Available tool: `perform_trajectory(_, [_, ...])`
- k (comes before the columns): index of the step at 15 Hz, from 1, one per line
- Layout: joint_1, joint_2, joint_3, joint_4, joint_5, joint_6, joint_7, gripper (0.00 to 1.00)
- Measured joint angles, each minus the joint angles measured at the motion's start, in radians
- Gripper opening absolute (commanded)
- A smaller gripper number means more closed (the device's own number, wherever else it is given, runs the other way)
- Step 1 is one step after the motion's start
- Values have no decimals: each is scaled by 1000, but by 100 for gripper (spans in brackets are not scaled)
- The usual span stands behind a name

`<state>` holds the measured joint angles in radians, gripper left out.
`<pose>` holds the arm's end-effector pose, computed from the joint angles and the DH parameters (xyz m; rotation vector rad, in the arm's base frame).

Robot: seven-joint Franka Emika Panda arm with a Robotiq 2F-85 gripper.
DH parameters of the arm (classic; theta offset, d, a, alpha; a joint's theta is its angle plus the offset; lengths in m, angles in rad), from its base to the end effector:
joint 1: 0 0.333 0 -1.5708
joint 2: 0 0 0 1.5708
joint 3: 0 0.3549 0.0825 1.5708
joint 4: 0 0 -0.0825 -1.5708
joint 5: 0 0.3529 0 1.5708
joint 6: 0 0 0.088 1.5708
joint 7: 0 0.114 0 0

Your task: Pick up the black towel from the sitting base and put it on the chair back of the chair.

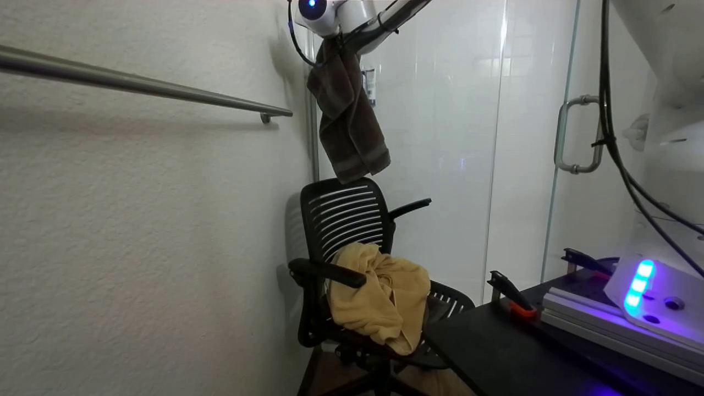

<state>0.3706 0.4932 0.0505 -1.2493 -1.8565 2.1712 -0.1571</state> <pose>0.6966 0.2531 0.6157 1.0768 1.0095 0.4981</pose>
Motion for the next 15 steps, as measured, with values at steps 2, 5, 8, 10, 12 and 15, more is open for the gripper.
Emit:
perform_trajectory(2, [-11, -3, -1, -1, -63, 63, -1, 2])
perform_trajectory(5, [-34, -40, -31, -45, -184, 187, 48, 2])
perform_trajectory(8, [-65, -100, -73, -143, -400, 310, 233, 2])
perform_trajectory(10, [-85, -125, -87, -194, -563, 360, 389, 2])
perform_trajectory(12, [-97, -128, -89, -228, -726, 381, 542, 2])
perform_trajectory(15, [-75, -108, -102, -232, -767, 383, 625, 2])
